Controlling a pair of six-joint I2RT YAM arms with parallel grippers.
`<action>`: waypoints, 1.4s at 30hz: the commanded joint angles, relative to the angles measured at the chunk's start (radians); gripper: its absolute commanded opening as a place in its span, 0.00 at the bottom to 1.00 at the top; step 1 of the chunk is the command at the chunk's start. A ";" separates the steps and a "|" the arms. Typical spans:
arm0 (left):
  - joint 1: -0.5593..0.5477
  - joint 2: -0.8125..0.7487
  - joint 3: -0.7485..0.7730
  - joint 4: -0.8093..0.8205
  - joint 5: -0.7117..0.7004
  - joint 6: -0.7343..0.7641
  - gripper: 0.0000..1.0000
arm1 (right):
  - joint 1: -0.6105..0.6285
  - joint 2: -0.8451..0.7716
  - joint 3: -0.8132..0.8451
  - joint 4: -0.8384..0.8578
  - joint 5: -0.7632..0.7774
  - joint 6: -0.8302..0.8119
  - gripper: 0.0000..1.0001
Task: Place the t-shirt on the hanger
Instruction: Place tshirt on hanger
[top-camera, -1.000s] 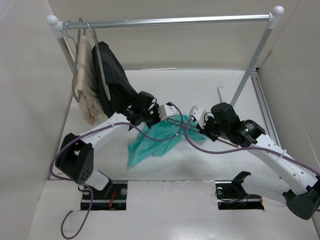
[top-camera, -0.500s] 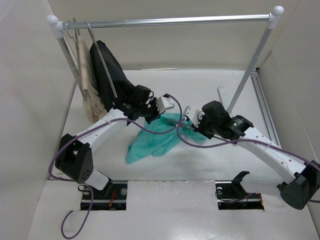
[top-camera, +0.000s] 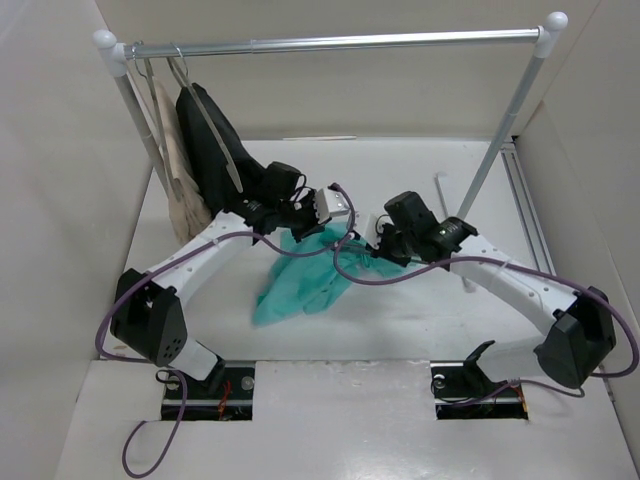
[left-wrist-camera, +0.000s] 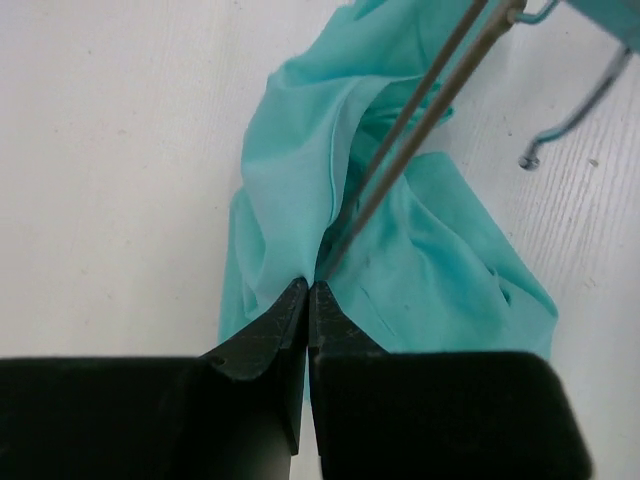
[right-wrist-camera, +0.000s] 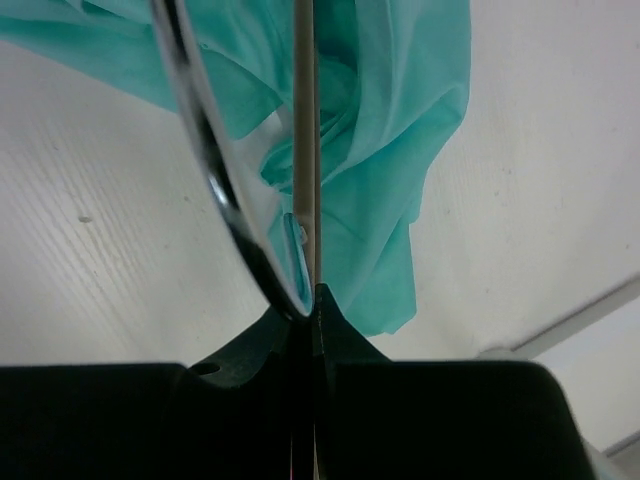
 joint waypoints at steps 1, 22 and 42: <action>-0.005 -0.002 0.056 -0.044 0.058 0.101 0.00 | -0.001 -0.048 -0.019 0.110 -0.172 -0.063 0.00; 0.100 -0.232 -0.105 -0.030 -0.056 0.161 0.52 | -0.010 -0.125 -0.175 0.172 -0.404 0.003 0.00; -0.009 -0.203 -0.325 -0.020 -0.057 -0.032 0.64 | -0.010 -0.072 -0.165 0.191 -0.385 -0.006 0.00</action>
